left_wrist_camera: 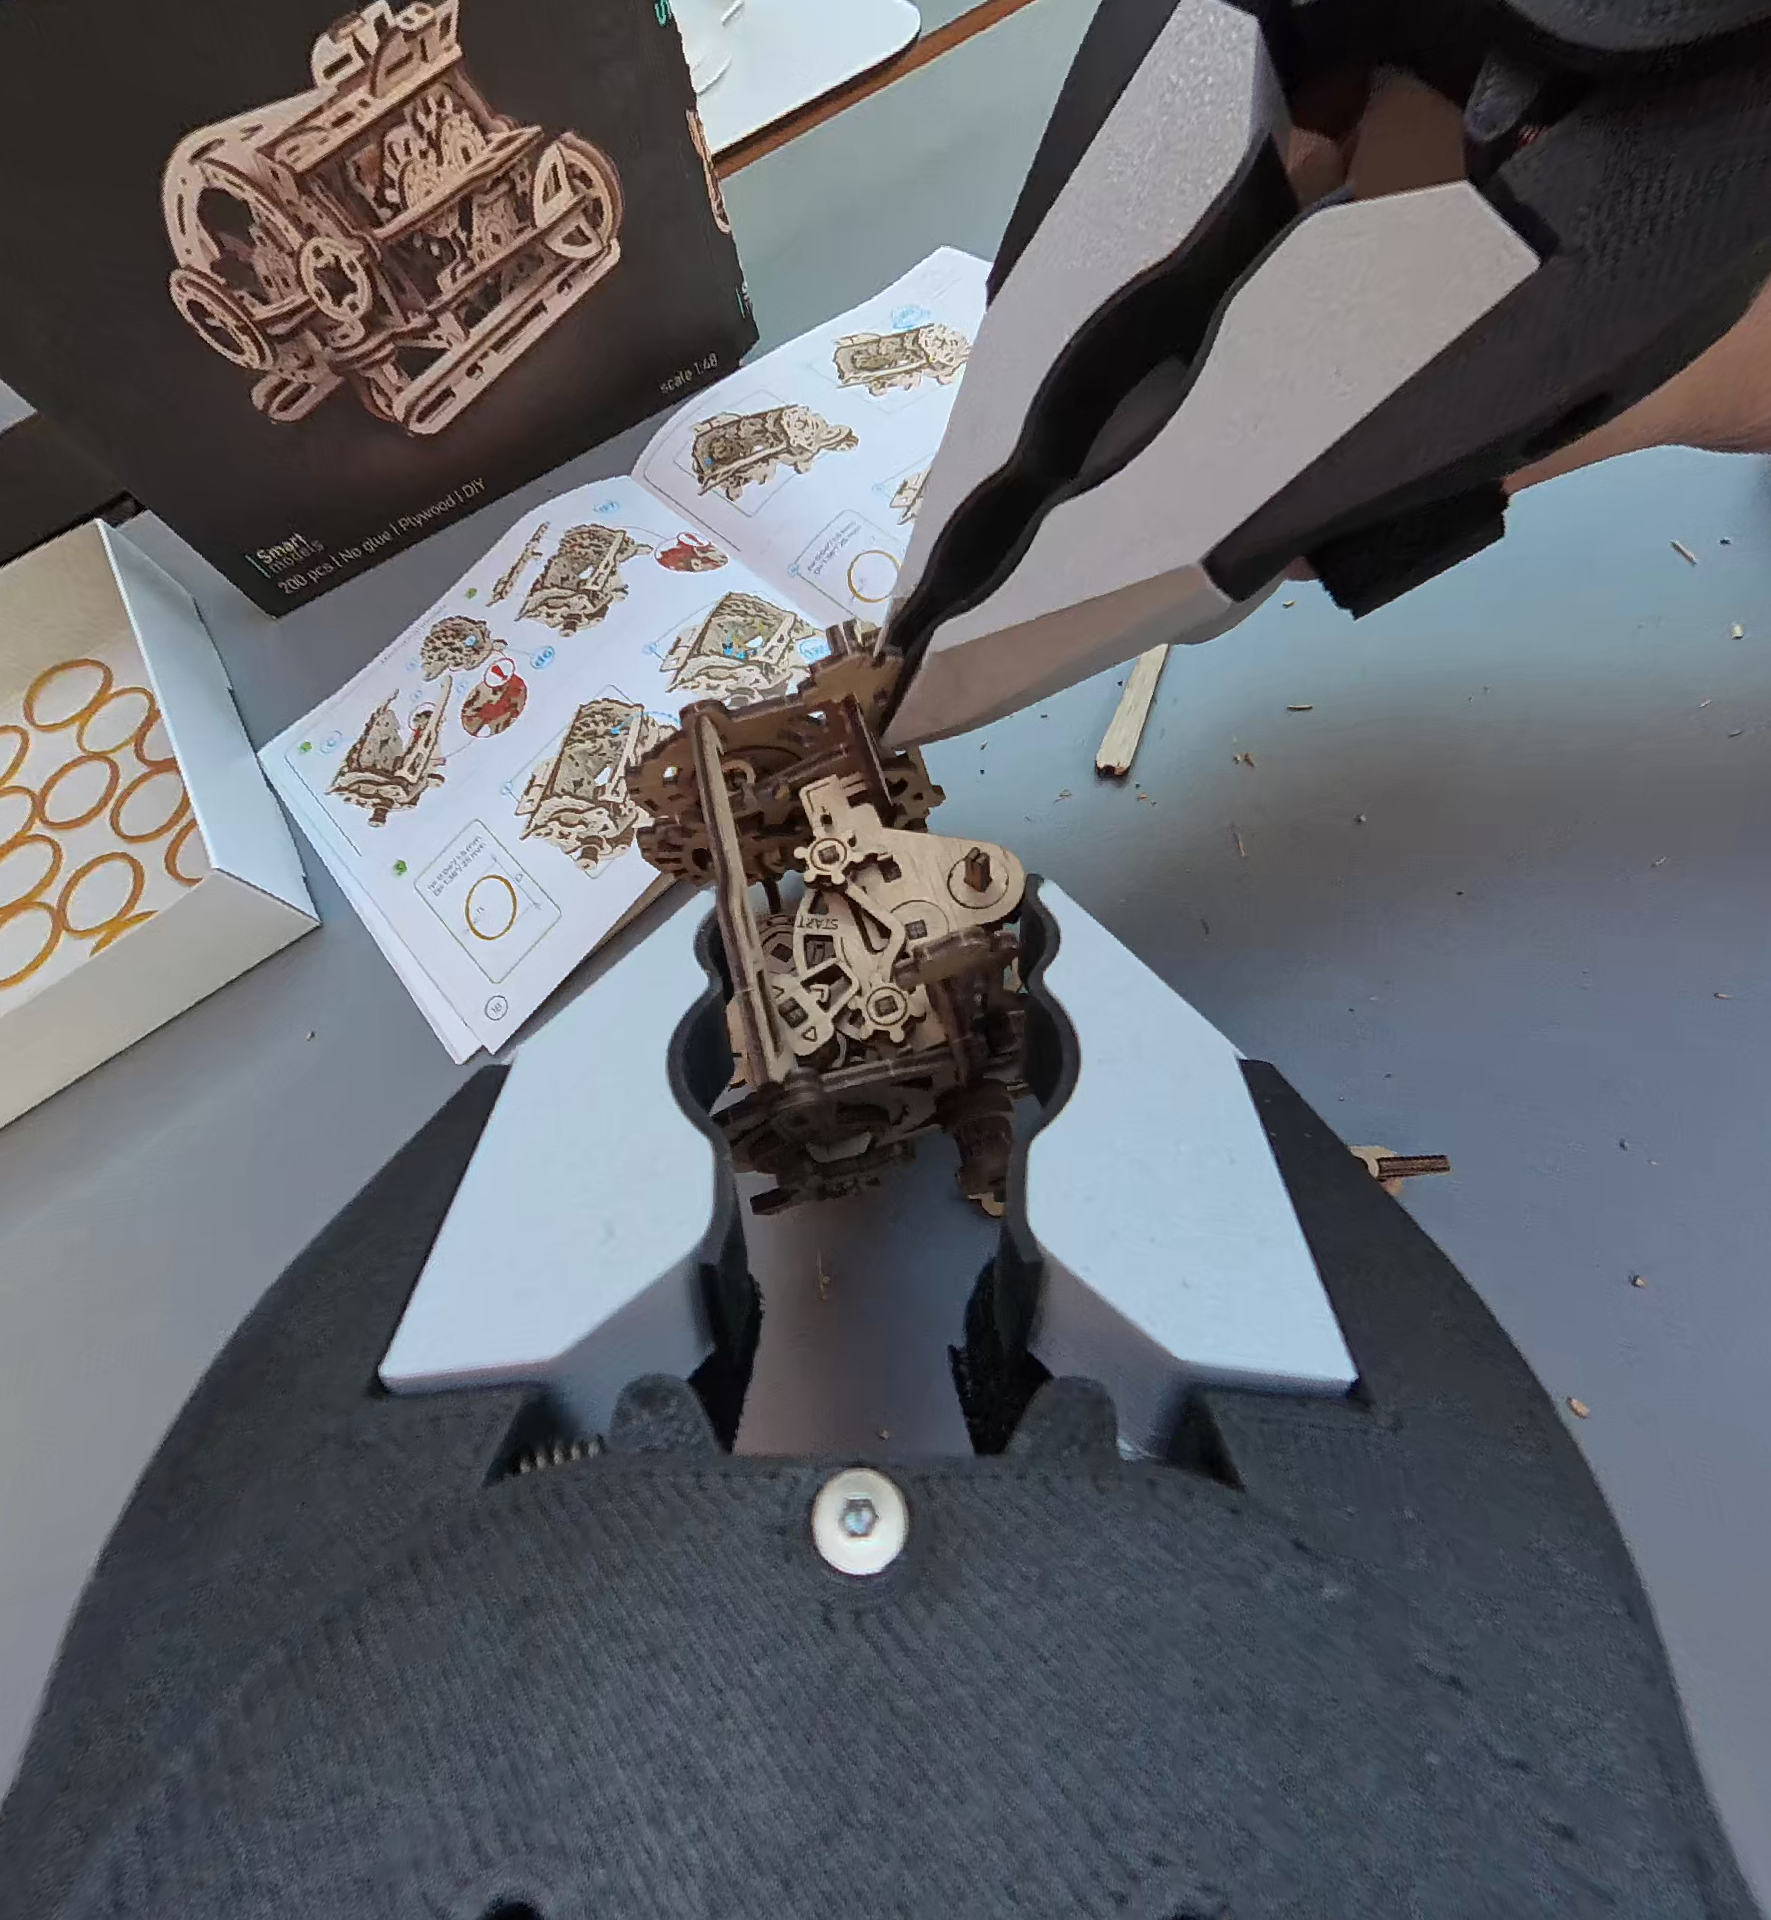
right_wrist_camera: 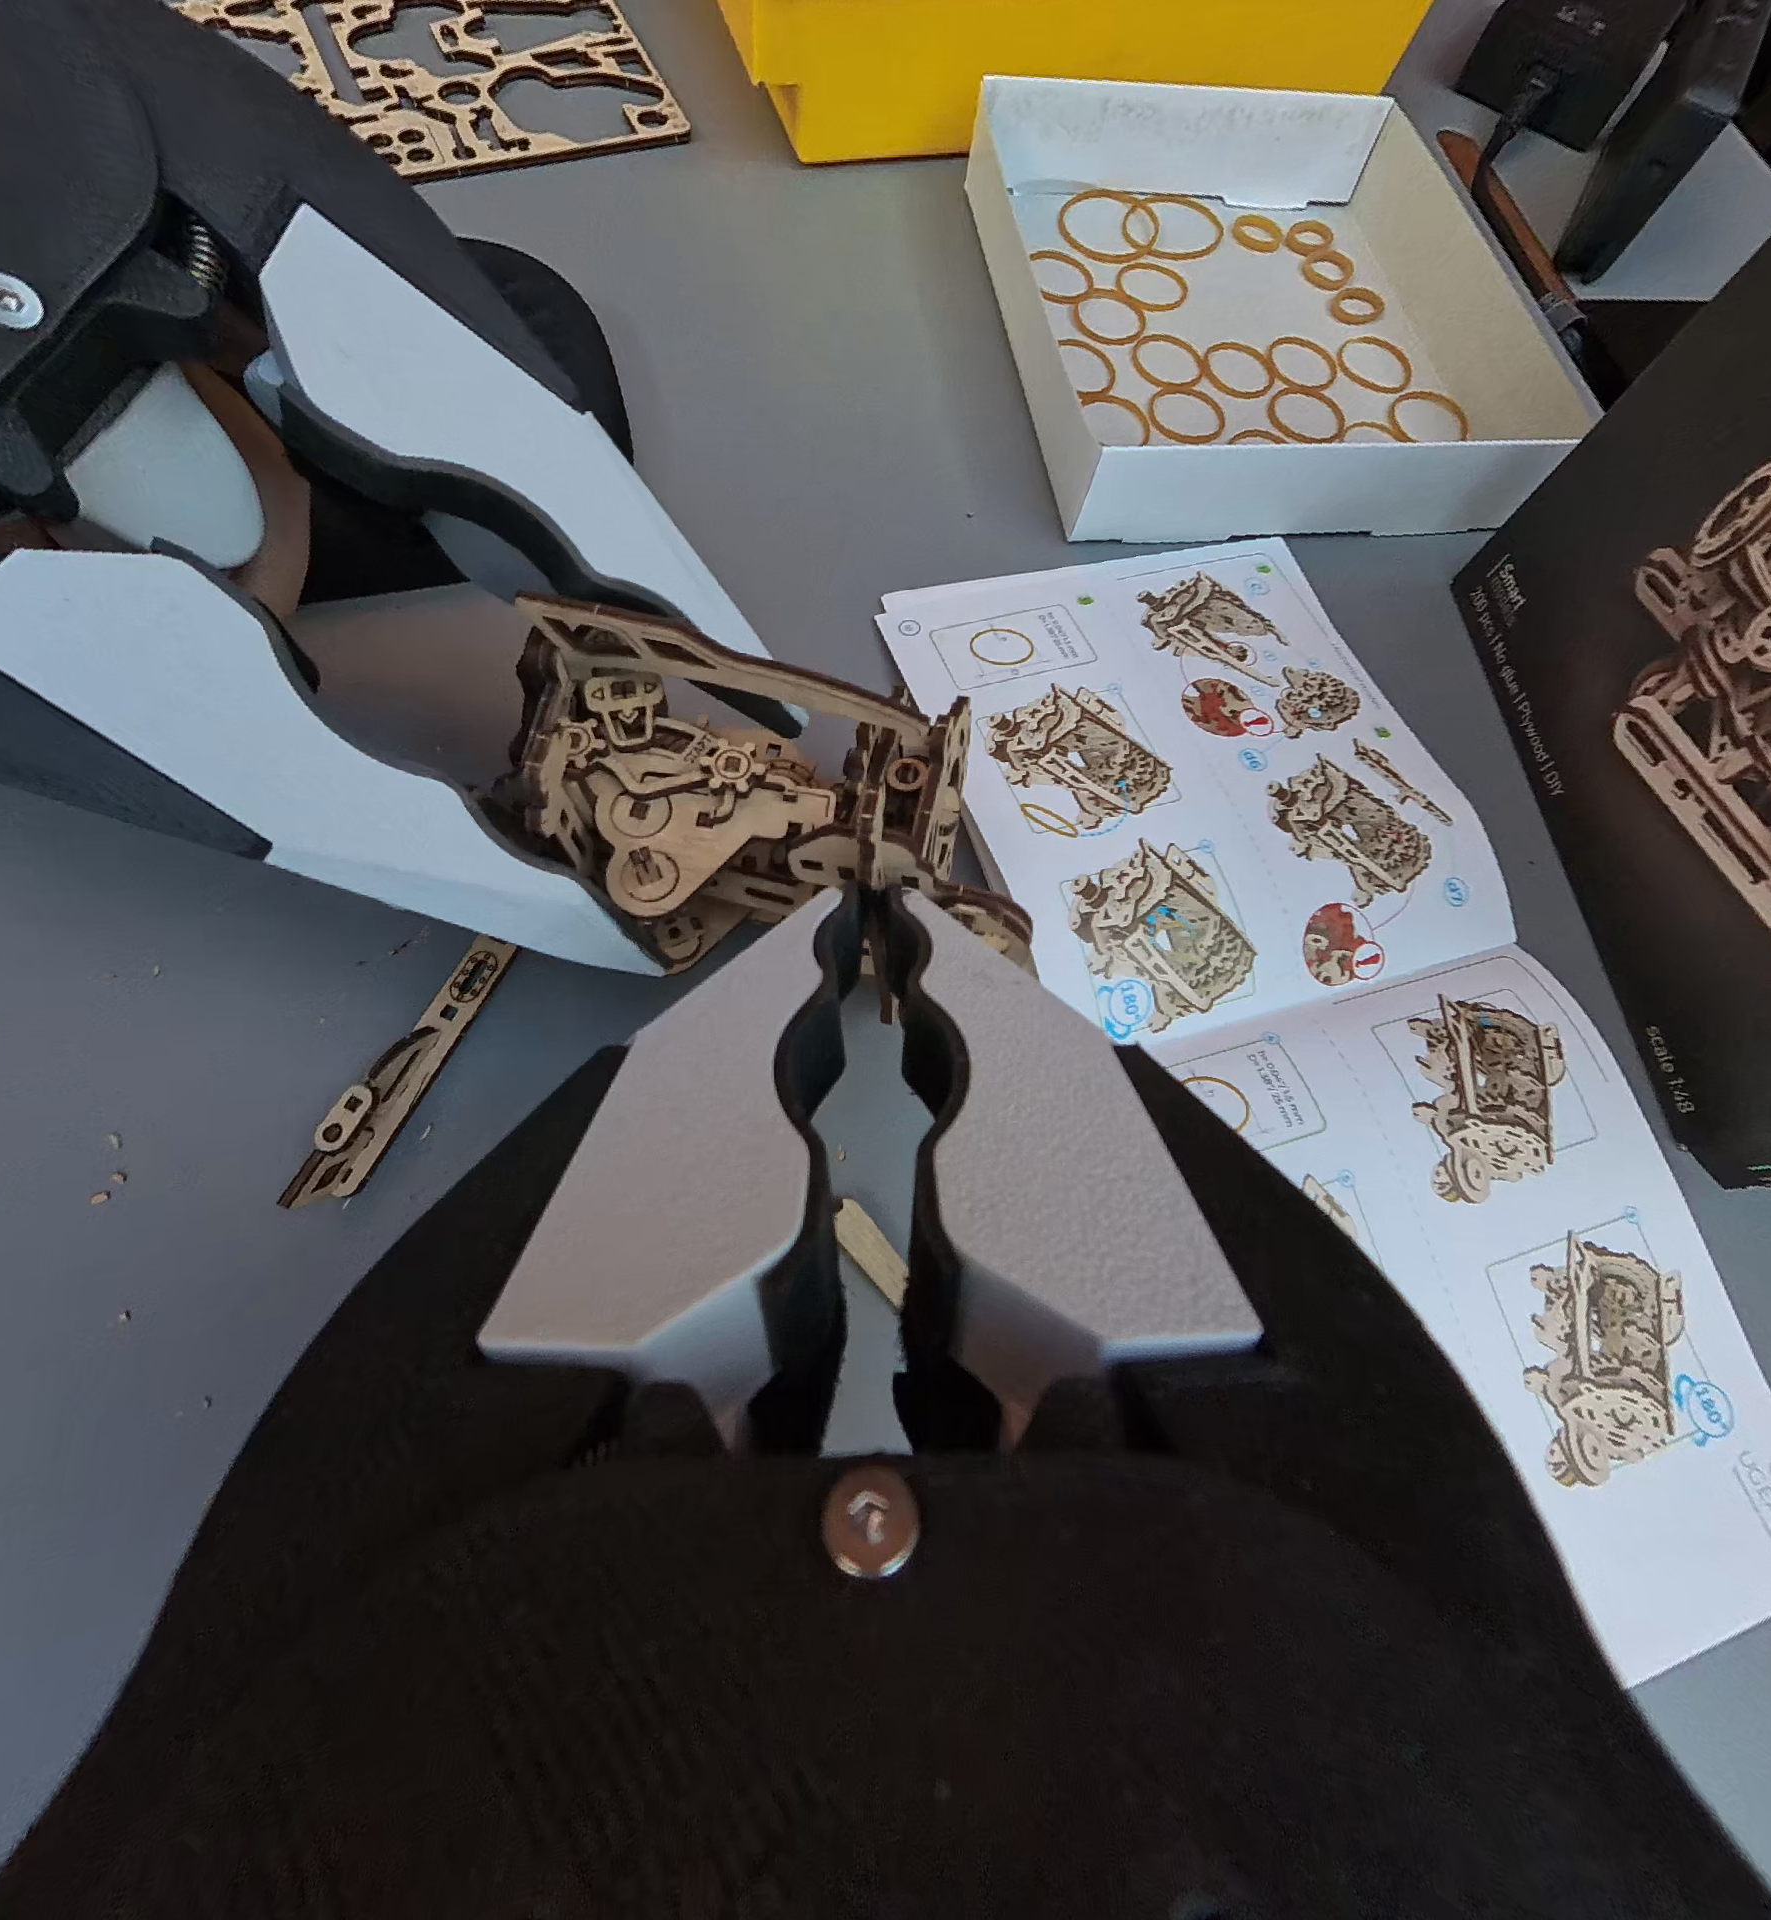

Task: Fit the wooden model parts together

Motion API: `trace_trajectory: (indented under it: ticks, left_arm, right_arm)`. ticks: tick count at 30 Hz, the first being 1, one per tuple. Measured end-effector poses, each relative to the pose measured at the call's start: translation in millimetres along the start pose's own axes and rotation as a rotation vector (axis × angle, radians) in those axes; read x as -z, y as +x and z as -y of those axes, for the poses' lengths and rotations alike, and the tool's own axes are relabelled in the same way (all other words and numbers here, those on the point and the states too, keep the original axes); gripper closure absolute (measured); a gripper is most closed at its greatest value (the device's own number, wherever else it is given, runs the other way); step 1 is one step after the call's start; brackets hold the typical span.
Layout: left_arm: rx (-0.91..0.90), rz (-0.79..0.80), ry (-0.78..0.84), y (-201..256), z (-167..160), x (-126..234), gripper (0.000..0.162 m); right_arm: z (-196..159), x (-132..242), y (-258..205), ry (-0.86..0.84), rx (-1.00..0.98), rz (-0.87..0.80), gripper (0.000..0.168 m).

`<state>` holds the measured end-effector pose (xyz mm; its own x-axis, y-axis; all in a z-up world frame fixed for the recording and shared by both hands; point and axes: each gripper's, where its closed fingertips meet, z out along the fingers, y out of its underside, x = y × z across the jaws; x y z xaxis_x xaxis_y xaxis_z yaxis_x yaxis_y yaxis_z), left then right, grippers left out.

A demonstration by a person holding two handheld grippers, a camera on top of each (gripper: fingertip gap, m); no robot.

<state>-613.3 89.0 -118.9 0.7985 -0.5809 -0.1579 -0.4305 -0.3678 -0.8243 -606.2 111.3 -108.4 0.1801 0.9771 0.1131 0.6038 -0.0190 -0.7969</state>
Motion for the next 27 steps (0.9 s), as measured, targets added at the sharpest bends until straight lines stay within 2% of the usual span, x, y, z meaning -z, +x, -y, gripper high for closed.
trace_trajectory:
  ticks: [16,27]
  left_arm:
    - [-0.008,0.021,-0.003,-2.4,-0.4,-1.0,0.109]
    - [-0.009,0.037,0.001,-4.4,-0.8,-1.4,0.108]
  right_arm:
    - [1.0,-1.1,1.3,0.024,-0.146,-0.004,0.166]
    - [2.4,-2.9,0.7,0.019,-0.157,-0.045,0.166]
